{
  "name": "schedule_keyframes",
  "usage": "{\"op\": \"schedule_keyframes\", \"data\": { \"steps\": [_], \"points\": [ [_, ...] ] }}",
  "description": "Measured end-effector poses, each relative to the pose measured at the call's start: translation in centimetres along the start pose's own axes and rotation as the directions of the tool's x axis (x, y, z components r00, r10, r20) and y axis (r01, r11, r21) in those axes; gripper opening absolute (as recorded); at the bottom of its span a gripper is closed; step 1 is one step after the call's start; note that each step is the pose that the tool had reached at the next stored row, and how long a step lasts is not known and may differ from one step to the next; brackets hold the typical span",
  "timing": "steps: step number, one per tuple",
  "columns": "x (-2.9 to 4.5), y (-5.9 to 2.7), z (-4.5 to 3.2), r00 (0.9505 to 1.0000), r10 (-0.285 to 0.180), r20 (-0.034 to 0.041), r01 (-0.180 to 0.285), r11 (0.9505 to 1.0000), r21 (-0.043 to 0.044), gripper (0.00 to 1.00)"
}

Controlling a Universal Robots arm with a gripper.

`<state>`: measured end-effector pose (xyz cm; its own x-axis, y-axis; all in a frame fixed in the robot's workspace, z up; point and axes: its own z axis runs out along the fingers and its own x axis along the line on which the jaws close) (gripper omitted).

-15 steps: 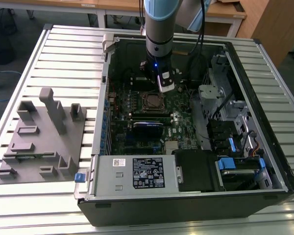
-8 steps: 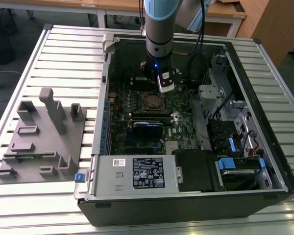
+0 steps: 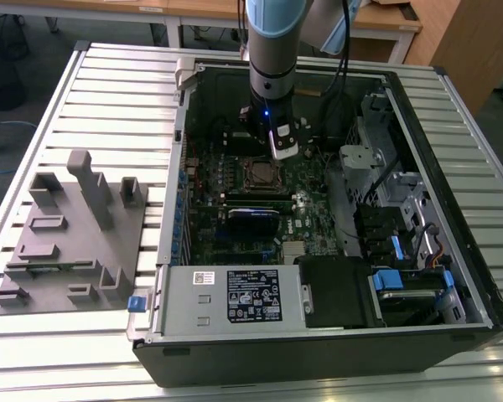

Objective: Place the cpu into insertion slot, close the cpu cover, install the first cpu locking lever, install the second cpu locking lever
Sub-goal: 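Install the first cpu locking lever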

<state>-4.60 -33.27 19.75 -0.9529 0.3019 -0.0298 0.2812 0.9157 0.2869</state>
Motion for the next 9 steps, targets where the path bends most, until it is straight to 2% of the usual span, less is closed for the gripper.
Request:
{"op": "schedule_keyframes", "data": {
  "steps": [9],
  "points": [
    [0.0,-0.02,0.08,1.0,0.001,0.0041,-0.001,0.9999,0.0114,0.1]
  ]
}}
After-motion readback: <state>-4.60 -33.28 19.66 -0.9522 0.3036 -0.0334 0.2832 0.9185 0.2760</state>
